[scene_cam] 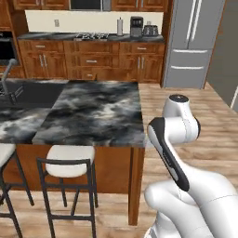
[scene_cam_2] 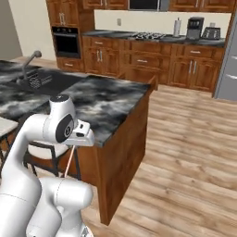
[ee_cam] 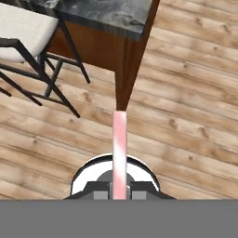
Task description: Take a straw from the drawer in front and place it inside the glass cup on the dining counter.
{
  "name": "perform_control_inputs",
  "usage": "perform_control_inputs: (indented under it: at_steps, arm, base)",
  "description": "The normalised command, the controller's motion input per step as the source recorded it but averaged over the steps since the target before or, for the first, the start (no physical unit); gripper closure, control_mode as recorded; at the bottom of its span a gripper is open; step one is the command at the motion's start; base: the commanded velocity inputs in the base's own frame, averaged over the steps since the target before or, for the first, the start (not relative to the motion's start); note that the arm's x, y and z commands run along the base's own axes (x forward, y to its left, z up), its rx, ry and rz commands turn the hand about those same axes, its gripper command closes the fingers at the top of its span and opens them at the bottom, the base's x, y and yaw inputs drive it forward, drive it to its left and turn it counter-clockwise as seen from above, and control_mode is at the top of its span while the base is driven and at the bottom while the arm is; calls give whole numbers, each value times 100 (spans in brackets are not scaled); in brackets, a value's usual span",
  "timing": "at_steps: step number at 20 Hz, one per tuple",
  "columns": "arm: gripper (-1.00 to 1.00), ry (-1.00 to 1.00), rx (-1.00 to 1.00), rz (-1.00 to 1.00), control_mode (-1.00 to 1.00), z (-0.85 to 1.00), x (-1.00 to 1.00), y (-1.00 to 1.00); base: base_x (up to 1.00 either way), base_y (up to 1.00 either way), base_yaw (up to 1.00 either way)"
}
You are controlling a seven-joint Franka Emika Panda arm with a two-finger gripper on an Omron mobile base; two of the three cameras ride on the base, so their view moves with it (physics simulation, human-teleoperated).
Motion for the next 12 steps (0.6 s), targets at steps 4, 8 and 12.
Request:
perform_control_inputs:
  at_steps: [4,8,12]
  arm:
    - [100,0,0,0,100,0,0,0]
    - [100,0,0,0,100,0,0,0]
    - [100,0,0,0,100,0,0,0]
  base:
    - [0,83,-45]
    - [1,78,-43]
    - [3,79,-42]
